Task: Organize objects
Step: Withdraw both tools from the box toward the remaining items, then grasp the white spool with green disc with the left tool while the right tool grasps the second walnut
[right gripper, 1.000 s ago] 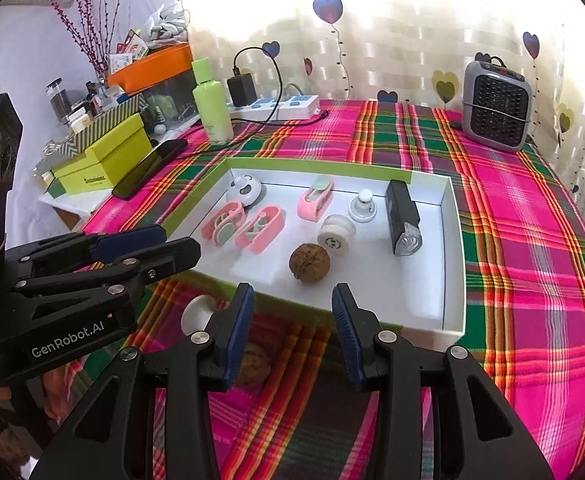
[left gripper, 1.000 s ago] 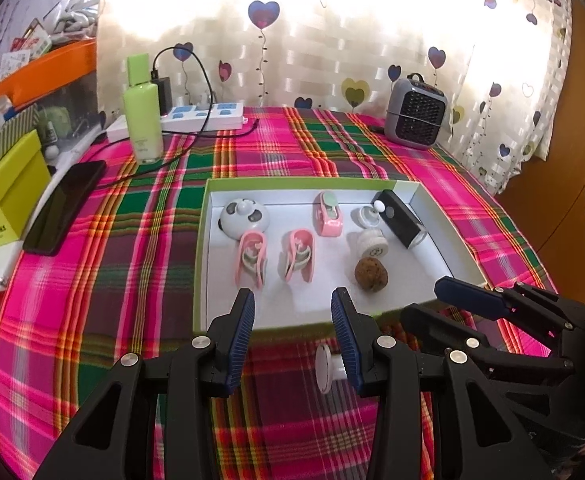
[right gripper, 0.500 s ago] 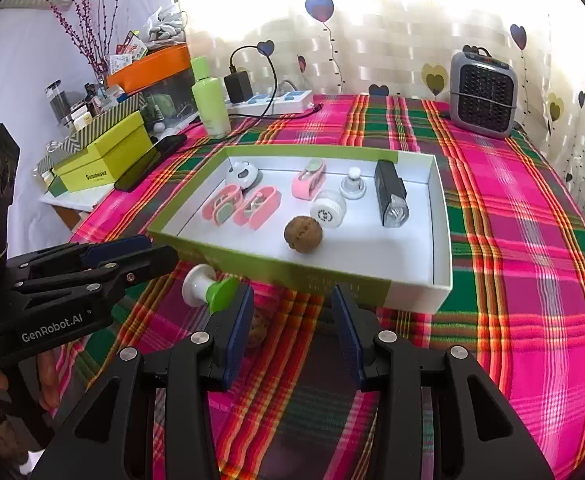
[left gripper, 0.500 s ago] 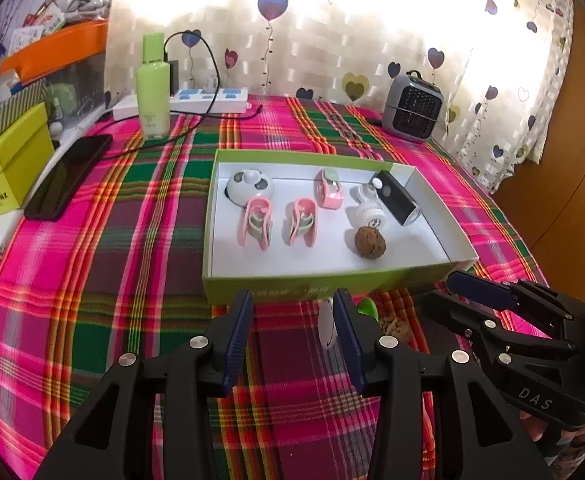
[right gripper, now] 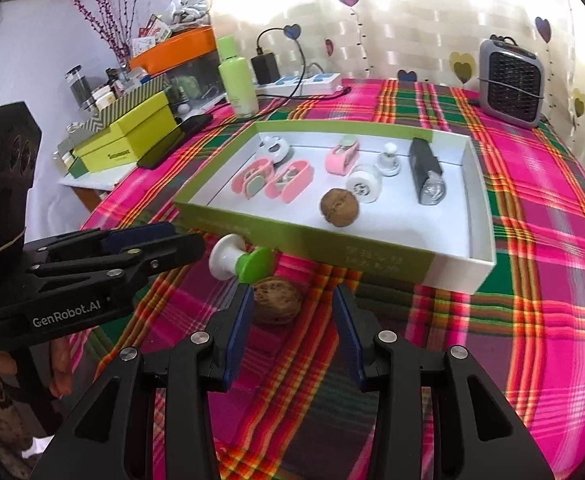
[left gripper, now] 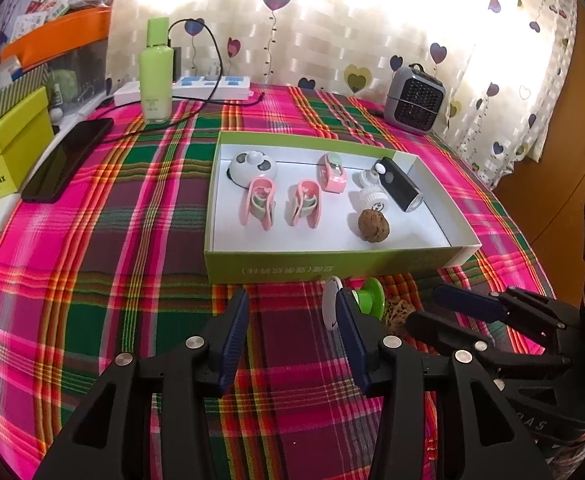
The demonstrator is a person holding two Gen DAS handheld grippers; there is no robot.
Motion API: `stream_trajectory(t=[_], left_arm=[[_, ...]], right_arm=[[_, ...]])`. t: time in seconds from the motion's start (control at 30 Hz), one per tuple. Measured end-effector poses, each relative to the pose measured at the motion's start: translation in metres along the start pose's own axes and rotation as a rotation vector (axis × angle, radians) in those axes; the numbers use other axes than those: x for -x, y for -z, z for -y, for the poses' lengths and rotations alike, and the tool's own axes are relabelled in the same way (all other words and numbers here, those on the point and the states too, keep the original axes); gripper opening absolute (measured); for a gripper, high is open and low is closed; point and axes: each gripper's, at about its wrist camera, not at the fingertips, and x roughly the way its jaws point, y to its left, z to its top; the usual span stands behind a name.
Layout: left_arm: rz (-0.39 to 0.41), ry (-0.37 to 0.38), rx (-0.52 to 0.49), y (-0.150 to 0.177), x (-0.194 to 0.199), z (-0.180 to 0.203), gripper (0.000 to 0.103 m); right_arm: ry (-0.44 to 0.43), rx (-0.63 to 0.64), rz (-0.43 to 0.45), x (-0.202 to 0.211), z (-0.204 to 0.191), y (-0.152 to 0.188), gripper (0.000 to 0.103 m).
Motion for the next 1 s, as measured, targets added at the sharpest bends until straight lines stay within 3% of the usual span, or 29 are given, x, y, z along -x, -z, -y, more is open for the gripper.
stream_trajectory(t=[0.33,0.63,0.73,1.0], left_arm=[[-0.016,0.021,0.014,0.002,-0.003,-0.002,0.043],[-0.023,0.041,0.018,0.001,-0.004,0.001,0.044],[-0.026,0.048,0.012,0.001,-0.004,0.004,0.044],[-0.029,0.076,-0.012,0.001,-0.006,0.014,0.048]], right_arm=[[0.012,0.049,-0.038,-0.015,-0.012,0.001,0.042],[0.030,0.046,-0.021,-0.015,-0.008,0.002,0.042],[0.031,0.048,-0.017,-0.013,-0.008,0.002,0.034],[0.076,0.044,-0.011,-0.008,-0.002,0.002,0.033]])
